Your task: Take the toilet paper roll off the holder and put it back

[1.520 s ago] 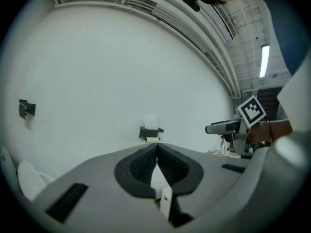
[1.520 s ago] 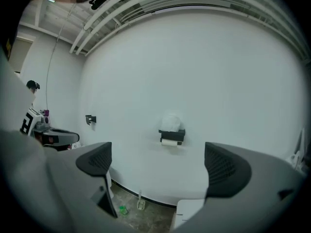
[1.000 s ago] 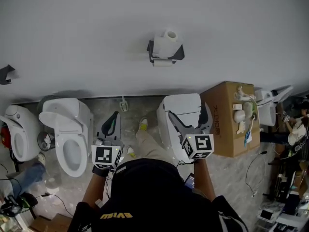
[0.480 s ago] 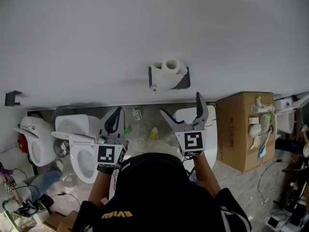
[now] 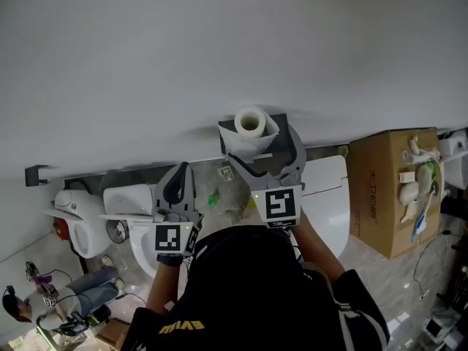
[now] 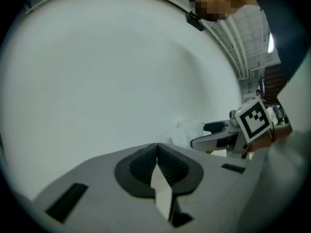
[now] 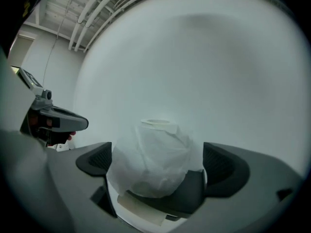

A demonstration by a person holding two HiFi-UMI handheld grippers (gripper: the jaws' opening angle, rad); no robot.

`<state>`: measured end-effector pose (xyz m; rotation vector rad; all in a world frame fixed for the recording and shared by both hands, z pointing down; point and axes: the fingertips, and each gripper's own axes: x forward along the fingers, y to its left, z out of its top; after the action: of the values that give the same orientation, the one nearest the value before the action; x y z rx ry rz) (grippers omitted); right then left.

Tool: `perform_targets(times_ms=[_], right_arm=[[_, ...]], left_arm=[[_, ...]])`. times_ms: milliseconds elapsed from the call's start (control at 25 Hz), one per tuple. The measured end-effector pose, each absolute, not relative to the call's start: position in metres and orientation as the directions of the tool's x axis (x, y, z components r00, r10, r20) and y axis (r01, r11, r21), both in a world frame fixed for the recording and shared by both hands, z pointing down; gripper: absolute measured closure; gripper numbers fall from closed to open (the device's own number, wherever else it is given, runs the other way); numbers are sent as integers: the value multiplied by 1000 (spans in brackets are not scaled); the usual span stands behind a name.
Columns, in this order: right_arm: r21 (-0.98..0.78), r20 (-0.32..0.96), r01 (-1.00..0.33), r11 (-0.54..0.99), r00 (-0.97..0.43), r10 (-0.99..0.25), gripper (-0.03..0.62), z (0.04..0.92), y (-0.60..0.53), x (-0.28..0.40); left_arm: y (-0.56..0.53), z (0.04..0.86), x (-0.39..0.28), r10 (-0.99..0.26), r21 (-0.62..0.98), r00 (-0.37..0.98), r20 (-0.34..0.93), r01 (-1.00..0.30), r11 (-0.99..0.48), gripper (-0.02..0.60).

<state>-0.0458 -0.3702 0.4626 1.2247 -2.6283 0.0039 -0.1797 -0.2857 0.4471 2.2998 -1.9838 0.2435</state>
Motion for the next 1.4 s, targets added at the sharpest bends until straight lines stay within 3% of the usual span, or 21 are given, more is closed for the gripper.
perform_targets(times_ms=[240, 400, 480, 520, 560, 600, 1400], right_arm=[[118, 233, -739, 663, -629, -742, 17, 468, -386, -57], [121, 236, -740, 662, -626, -743, 73, 467, -385, -68], [148, 245, -749, 646, -606, -757, 122, 467, -388, -66], [154, 249, -755, 638, -595, -764, 177, 468, -389, -63], [153, 254, -760, 632, -588, -768, 289, 469, -390, -61], [147, 258, -763, 629, -584, -769, 309, 469, -392, -59], [151, 258, -755, 638, -593, -763, 330, 468, -396, -56]], left_arm=[[-295, 458, -173, -974, -31, 168, 149, -984, -175, 569], [-291, 450, -164, -967, -61, 226, 114, -970, -234, 569], [-291, 445, -160, -969, -45, 231, 86, -971, -235, 569], [-290, 447, -161, -970, -36, 226, 93, -973, -230, 569], [-289, 452, -164, -969, -30, 218, 112, -974, -223, 569], [-289, 457, -168, -968, -28, 210, 134, -976, -216, 569], [-279, 466, -175, -970, -11, 203, 130, -978, -206, 569]])
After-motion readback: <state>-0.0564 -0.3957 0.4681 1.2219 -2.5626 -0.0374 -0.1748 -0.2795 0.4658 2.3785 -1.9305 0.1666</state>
